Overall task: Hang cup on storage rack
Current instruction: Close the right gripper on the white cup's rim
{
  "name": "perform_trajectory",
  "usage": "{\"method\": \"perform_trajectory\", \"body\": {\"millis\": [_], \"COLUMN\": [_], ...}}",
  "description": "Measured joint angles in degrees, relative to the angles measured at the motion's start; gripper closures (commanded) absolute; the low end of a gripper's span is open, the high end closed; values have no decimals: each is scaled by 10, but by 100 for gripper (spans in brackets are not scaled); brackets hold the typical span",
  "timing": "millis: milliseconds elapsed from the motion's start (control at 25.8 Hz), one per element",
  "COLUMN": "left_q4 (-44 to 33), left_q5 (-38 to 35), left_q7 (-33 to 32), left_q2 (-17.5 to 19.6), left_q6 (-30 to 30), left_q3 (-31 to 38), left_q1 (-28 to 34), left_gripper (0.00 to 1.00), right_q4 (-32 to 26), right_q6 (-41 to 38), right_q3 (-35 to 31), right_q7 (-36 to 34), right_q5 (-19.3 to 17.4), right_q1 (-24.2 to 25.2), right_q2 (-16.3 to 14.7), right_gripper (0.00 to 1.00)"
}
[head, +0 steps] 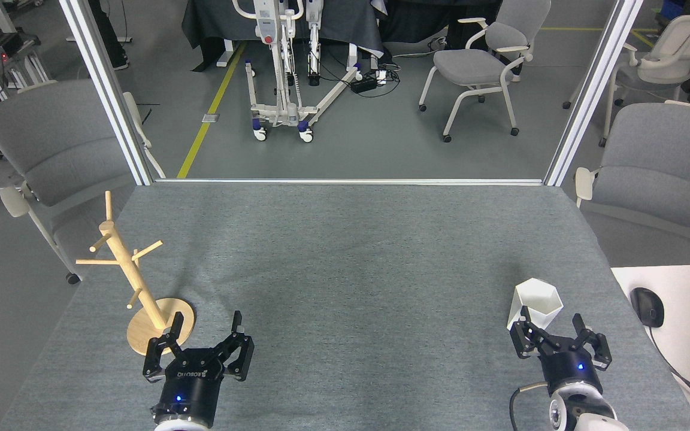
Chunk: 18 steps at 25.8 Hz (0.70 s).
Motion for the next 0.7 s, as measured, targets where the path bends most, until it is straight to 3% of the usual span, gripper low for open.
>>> {"method": "perform_trajectory", "body": {"millis": [698], "left_q4": [18], "left_q5": [1], "left_q7": [0], "left_q2": [-1], "left_q6": [1], "left_q3": [2], "left_q1": [-4], "left_gripper": [0], "right_q4": [18], "right_q6": [7], "right_q3": [3], "right_q7": [-1], "right_q5": [4], "right_q1": [-17], "right_q2": [11], "right_gripper": [1]}}
